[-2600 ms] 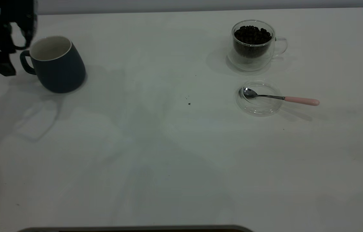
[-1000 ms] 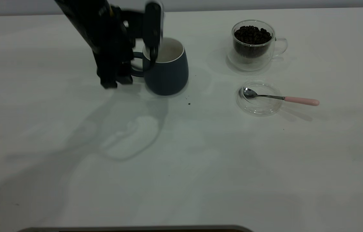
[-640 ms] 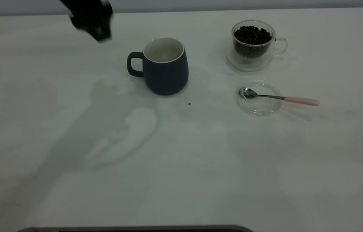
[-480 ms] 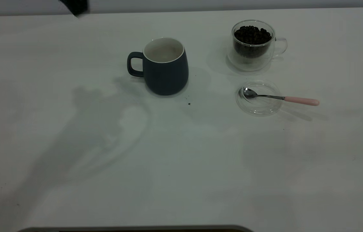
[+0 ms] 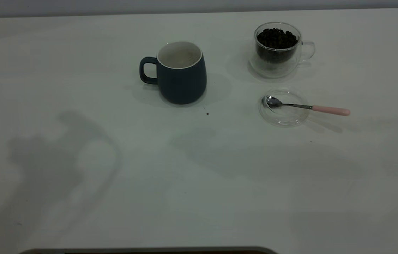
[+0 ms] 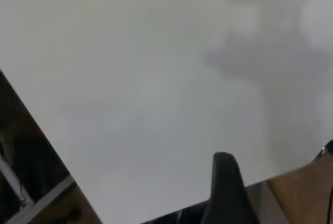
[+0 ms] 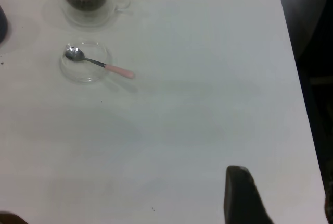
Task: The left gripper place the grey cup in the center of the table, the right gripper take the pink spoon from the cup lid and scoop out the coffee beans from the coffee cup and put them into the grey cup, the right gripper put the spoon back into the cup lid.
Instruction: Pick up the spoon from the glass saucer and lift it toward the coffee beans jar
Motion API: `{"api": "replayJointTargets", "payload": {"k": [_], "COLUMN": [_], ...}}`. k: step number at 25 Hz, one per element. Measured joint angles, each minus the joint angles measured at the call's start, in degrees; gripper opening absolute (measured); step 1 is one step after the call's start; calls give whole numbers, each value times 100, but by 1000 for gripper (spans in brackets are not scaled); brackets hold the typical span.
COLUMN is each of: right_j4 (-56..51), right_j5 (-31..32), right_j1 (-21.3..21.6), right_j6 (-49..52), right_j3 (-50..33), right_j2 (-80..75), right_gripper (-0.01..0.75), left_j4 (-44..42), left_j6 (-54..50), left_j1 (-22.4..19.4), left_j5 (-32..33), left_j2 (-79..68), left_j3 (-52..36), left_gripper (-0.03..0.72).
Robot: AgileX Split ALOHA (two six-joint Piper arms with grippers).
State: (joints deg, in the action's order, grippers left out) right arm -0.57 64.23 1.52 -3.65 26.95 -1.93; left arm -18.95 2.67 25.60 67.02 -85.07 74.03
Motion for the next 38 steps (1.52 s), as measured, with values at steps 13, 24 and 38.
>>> {"api": "replayJointTargets", "payload": {"k": [13,24,38], "right_j4": [0,0,0], "right_j5": [0,0,0], "right_j1": [0,0,0], "right_j6": [0,0,0], "right_j3": [0,0,0], "right_j2": [0,0,0], "right_gripper": [415,415,415], "left_j4": [688,1841,1934], "left_j6": [-267,-205,-207], "left_j1": [-5,-5,-5], "left_j5": [0,0,-212], "left_j2": [2445,5214,6489], "left_j3": [-1641,-3507,-4444], "left_gripper": [565,565,565]}}
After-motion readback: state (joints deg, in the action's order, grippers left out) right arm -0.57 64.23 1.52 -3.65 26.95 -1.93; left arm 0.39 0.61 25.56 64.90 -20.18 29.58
